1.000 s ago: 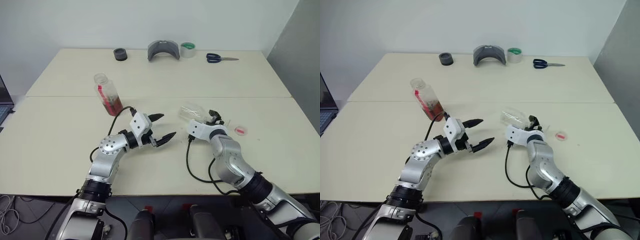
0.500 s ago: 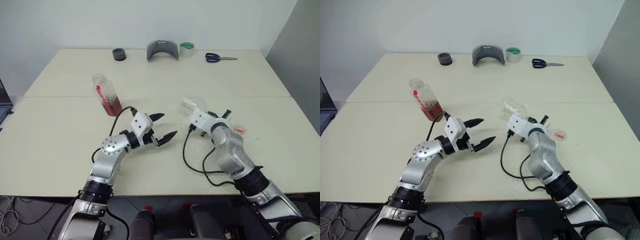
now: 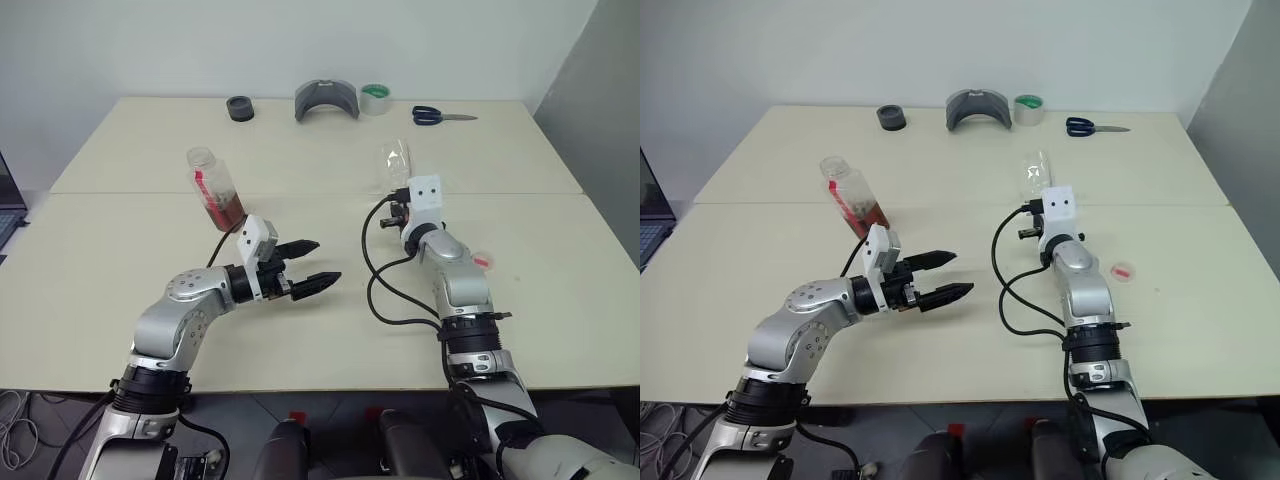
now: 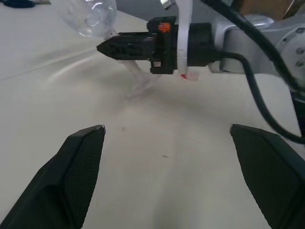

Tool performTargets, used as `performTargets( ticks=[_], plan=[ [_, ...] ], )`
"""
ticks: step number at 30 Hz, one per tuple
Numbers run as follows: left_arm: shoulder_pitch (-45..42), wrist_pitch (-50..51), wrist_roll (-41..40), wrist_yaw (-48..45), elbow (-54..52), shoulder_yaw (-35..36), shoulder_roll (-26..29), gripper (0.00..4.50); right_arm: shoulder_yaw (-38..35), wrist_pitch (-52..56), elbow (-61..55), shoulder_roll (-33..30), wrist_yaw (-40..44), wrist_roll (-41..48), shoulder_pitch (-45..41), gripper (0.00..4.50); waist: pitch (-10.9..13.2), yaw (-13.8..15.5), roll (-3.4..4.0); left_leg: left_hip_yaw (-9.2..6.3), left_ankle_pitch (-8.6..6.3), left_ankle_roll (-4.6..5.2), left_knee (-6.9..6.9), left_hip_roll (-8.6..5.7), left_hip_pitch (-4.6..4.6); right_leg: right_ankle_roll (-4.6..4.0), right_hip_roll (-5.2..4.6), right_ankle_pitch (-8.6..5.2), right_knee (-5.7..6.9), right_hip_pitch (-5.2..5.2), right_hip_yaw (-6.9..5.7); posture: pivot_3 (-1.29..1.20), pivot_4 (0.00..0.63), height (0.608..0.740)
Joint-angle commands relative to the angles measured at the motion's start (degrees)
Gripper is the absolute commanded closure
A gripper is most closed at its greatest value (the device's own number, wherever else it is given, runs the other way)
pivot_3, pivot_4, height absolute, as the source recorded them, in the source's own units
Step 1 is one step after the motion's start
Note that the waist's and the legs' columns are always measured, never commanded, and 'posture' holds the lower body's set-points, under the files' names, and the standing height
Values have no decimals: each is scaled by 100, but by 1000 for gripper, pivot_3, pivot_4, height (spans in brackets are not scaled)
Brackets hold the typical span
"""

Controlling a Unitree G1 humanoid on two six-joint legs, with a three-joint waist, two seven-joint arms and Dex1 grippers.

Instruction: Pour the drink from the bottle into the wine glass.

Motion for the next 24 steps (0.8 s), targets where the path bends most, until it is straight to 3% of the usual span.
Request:
performTargets(
  ticks=[1,16,24],
  plan=[
    [-61,222,-213,5,-349,132,96,0,251,-94,-381,52,0,107,429,4296,-1,1,1,1,0,0,0,0,1,0,0,0,0,0,1,0,150,740],
    [10,158,-41,-83,-440,47,412,0,819,236,-1864,-10,52,341,2301,4296,-9,10,-3,0,0,0,-7,0,11,-1,0,-2,-4,10,1,0,150,740],
    [102,40,63,-204,-436,-20,497,0,988,438,-2334,46,-62,388,2778,4296,-42,17,-20,3,0,0,-21,2,25,-2,1,-4,-7,16,4,0,150,740]
  ],
)
